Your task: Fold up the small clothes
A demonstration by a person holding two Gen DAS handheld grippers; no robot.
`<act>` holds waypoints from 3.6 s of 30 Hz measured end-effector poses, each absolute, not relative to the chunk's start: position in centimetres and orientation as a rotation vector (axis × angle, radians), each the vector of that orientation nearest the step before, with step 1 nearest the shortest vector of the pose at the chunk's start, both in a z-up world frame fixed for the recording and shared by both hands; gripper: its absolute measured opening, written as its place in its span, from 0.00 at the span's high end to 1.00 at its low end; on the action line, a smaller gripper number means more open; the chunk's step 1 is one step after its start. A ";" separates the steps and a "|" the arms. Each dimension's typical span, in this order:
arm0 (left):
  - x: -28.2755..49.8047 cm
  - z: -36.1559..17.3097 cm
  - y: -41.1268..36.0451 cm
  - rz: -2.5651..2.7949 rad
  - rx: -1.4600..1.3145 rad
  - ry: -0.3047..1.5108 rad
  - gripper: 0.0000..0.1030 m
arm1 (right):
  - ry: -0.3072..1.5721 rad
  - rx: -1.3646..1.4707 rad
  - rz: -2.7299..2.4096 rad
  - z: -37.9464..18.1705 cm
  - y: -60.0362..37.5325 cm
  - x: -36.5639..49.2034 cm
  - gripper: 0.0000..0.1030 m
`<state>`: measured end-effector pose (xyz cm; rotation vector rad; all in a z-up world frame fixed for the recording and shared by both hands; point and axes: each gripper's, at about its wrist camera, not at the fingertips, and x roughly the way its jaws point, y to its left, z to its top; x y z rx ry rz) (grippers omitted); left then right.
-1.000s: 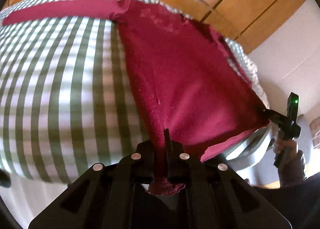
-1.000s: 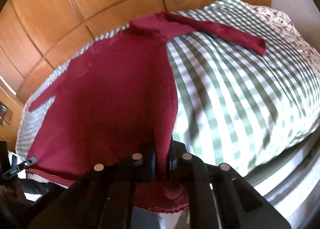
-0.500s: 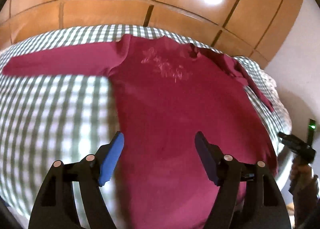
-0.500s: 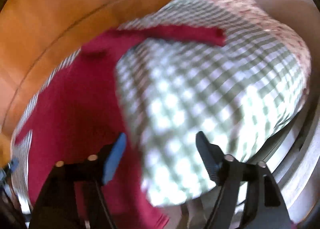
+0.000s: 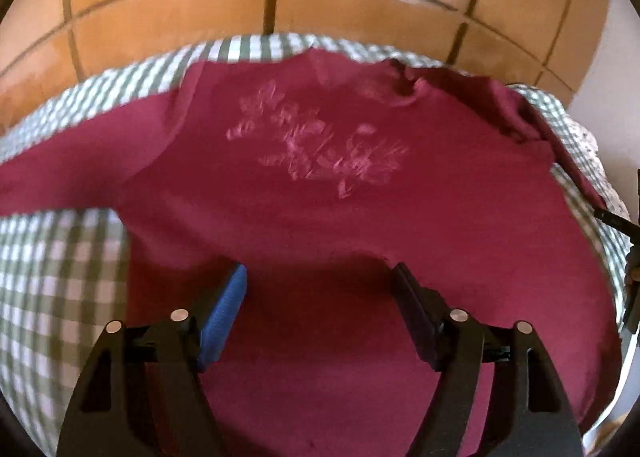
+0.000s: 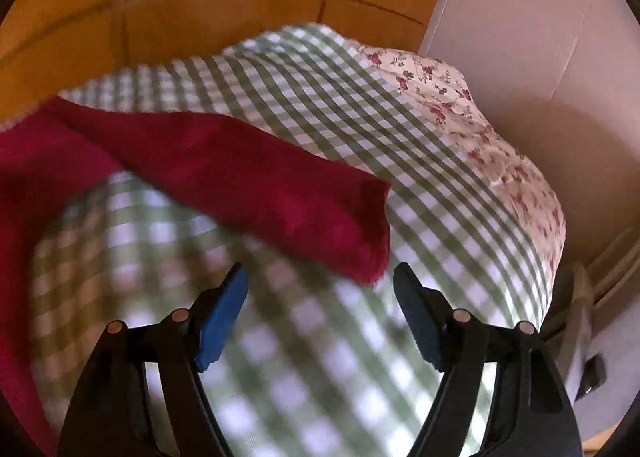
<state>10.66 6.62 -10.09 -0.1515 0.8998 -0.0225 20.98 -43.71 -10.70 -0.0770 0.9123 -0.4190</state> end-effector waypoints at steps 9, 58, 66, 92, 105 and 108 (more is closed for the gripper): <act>10.6 -10.9 6.3 -0.056 -0.152 0.884 0.12 | 0.788 -0.146 -0.466 -3.9 -46.9 21.0 0.90; 11.3 -11.5 6.8 -0.093 -0.124 0.891 0.05 | 0.793 0.440 -0.497 -8.2 -53.4 22.7 0.33; 10.3 -11.0 6.8 -0.075 -0.153 0.865 0.05 | 0.804 0.317 0.028 -4.3 -37.3 22.6 0.26; 9.9 -10.6 44.6 0.904 -0.536 0.866 0.40 | 0.876 0.021 0.244 -12.7 -17.6 20.0 0.11; 6.1 -10.1 41.1 0.884 -0.466 0.828 0.79 | 0.876 0.021 0.257 -12.9 -17.6 20.2 0.07; 6.2 -7.5 38.8 0.838 -0.497 0.754 0.26 | 0.875 0.024 0.260 -12.8 -17.6 20.2 0.06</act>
